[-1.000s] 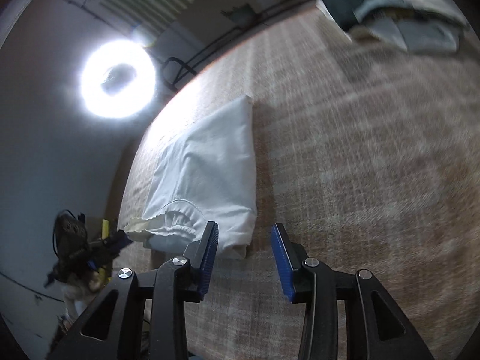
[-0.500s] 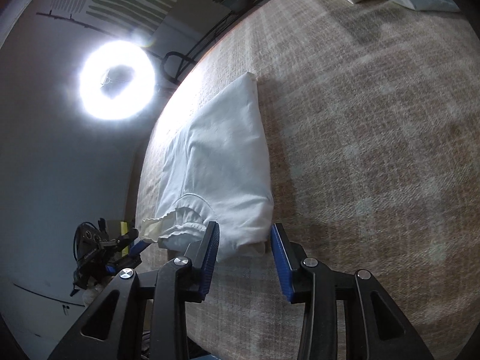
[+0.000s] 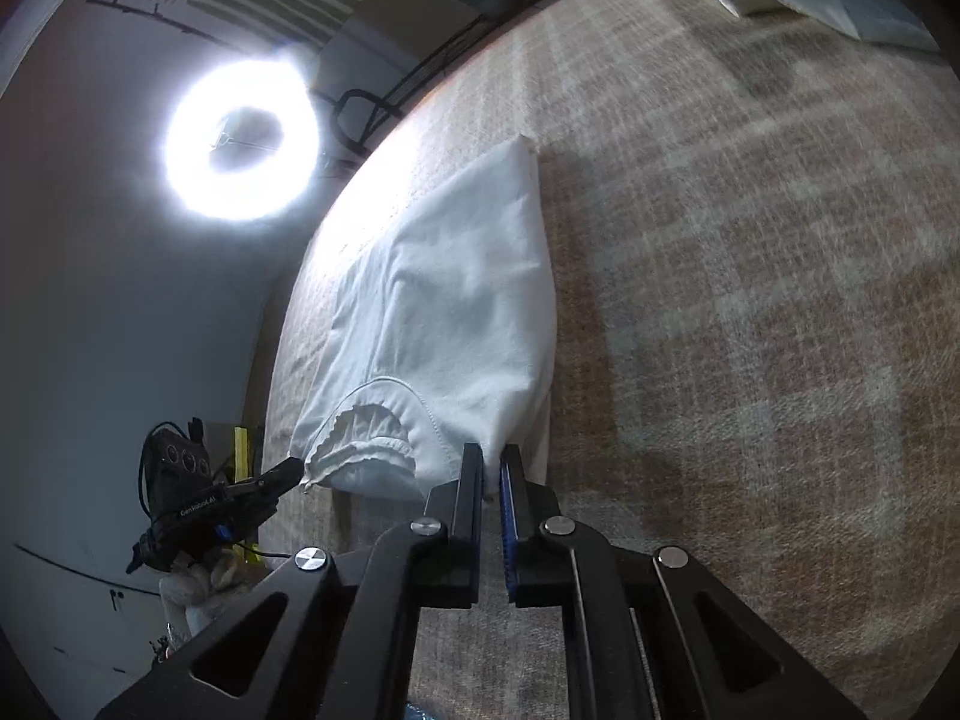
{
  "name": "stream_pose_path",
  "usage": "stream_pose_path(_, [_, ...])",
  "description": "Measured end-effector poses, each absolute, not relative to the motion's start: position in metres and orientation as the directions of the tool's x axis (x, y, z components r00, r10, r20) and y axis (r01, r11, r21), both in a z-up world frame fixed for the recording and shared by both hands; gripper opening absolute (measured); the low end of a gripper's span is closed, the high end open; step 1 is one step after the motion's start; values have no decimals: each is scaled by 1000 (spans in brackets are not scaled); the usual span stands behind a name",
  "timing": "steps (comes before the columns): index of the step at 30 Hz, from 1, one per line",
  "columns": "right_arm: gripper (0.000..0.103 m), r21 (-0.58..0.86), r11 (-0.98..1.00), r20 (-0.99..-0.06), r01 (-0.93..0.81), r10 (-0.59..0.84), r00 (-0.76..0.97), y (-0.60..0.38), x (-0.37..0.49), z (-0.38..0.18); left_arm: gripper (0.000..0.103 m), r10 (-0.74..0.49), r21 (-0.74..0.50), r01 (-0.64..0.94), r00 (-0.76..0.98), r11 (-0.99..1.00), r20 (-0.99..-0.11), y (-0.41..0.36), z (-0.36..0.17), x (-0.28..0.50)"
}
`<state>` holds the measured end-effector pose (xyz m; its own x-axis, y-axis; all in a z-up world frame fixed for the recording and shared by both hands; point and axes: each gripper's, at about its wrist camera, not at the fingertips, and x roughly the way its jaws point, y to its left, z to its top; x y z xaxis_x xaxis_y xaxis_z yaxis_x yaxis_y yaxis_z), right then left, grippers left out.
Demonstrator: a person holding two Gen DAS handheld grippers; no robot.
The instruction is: Fold small clothes
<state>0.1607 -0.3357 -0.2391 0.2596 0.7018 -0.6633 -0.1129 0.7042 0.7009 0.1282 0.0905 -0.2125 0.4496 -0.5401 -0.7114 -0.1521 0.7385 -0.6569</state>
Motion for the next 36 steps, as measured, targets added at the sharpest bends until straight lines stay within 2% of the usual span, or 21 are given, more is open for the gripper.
stream_pose_path(2, [2, 718, 686, -640, -117, 716, 277, -338, 160, -231, 4, -540, -655, -133, 457, 744, -707, 92, -208, 127])
stream_pose_path(5, [2, 760, 641, -595, -109, 753, 283, -344, 157, -227, 4, -493, -588, -141, 413, 796, -766, 83, -221, 127])
stream_pose_path(10, [2, 682, 721, -685, -119, 688, 239, -331, 153, -249, 4, -447, -524, -106, 398, 845, -801, 74, -219, 127])
stream_pose_path(12, [7, 651, 745, -710, -147, 666, 231, -324, 152, -249, 4, -412, -486, -90, 410, 869, -813, 71, -212, 126])
stream_pose_path(13, [9, 643, 748, -714, -162, 663, 224, -322, 152, -246, 10, -383, -454, -87, 409, 887, -828, 69, -210, 126])
stream_pose_path(14, [20, 639, 750, -716, -174, 661, 223, -320, 152, -243, 20, -339, -406, -85, 411, 910, -846, 68, -206, 125])
stream_pose_path(15, [33, 629, 755, -719, -186, 656, 231, -320, 152, -239, 23, -291, -361, -92, 427, 928, -856, 68, -199, 123])
stream_pose_path(16, [33, 611, 767, -726, -194, 641, 248, -321, 152, -234, 24, -265, -340, -94, 452, 936, -852, 67, -192, 121])
stream_pose_path(18, [33, 569, 791, -737, -225, 612, 288, -322, 154, -221, 24, -236, -318, -87, 496, 944, -836, 65, -177, 118])
stream_pose_path(22, [29, 495, 812, -716, -309, 583, 384, -320, 167, -188, 24, -265, -348, -39, 571, 937, -777, 52, -154, 126])
stream_pose_path(26, [14, 448, 794, -688, -411, 600, 408, -285, 195, -166, 24, -300, -354, 20, 576, 935, -760, 24, -145, 164])
stream_pose_path(31, [11, 282, 813, -744, -510, 520, 419, -230, 238, -171, 24, -310, -360, 35, 591, 932, -745, 2, -145, 221])
stream_pose_path(36, [11, 256, 812, -784, -524, 492, 380, -203, 272, -199, 24, -294, -340, 23, 561, 940, -774, -6, -177, 253])
